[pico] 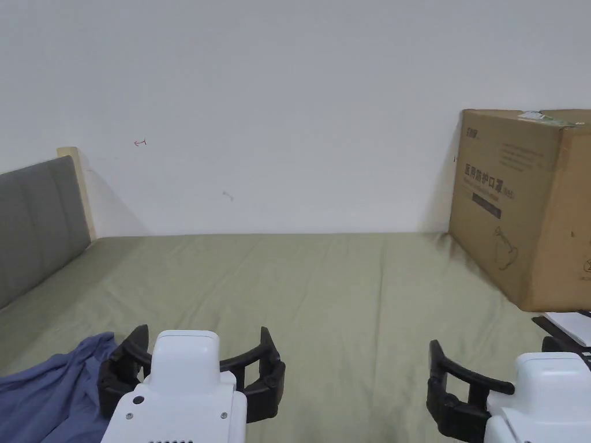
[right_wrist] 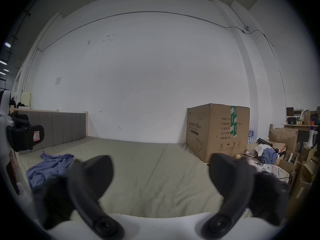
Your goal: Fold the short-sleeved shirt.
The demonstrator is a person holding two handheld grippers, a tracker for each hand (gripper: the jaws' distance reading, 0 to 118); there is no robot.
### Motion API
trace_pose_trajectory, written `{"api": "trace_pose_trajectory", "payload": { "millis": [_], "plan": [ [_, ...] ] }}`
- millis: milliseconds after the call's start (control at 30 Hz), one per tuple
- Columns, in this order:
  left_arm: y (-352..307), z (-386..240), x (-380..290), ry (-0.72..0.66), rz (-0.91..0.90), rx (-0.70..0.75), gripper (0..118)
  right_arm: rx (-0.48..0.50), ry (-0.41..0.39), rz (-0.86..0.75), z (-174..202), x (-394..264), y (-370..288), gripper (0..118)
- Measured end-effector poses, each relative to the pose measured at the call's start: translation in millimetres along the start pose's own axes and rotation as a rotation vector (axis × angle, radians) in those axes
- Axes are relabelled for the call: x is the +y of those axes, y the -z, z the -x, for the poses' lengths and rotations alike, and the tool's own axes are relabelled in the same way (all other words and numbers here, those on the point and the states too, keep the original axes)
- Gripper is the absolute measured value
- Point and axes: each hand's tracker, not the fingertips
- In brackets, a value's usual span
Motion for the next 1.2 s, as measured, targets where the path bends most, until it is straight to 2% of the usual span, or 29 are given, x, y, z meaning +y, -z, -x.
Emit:
{"api": "trace_pose_trajectory", "payload": {
  "millis": [33, 67, 100, 133, 200, 333, 433, 533, 700, 800, 900, 967, 1033, 1133, 1200],
  "plan": [
    [-1, -1, 0, 0.007, 0.004, -0.001, 104, -0.003, 0.005, -0.005, -1, -1, -1, 90],
    [-2, -2, -1, 0.018, 0.002, -0.002, 86, -0.008, 0.006, -0.012, -1, -1, -2, 64],
    [-1, -3, -1, 0.031, 0.004, 0.005, 41, -0.016, 0.004, -0.013, -1, -2, -1, 18],
    [2, -3, -3, 0.049, 0.033, 0.035, 0, -0.01, 0.009, -0.001, 0, -2, 2, 0],
    [7, -3, -4, 0.01, 0.043, 0.007, 0, 0.014, 0.034, 0.005, -4, -2, 5, 0],
    [12, -1, -6, -0.004, 0.057, 0.004, 0, -0.01, 0.0, 0.009, 2, -2, 8, 0],
    [10, 19, -4, -0.011, 0.056, 0.03, 0, 0.029, -0.013, 0.016, 15, 0, 16, 0],
    [-2, 60, 0, 0.0, 0.067, 0.139, 0, 0.13, -0.004, 0.024, 50, 3, 30, 0],
    [-38, 150, 0, 0.029, 0.081, 0.436, 0, 0.404, 0.012, 0.033, 140, 8, 49, 0],
    [-53, 187, -8, -0.012, 0.126, 0.571, 0, 0.505, 0.019, 0.047, 185, 9, 51, 0],
    [-56, 209, -23, -0.069, 0.153, 0.612, 0, 0.601, 0.037, 0.054, 209, 10, 52, 0],
    [-46, 214, -31, -0.084, 0.174, 0.638, 0, 0.635, 0.022, 0.051, 215, 11, 55, 0],
    [-27, 220, -34, -0.109, 0.21, 0.633, 0, 0.646, 0.005, 0.05, 212, 11, 63, 0],
    [37, 248, -33, -0.171, 0.311, 0.459, 0, 0.645, 0.009, 0.072, 201, 9, 76, 0],
    [103, 281, -42, -0.28, 0.547, 0.275, 0, 0.638, 0.012, 0.128, 193, 5, 87, 0]
  ]
}}
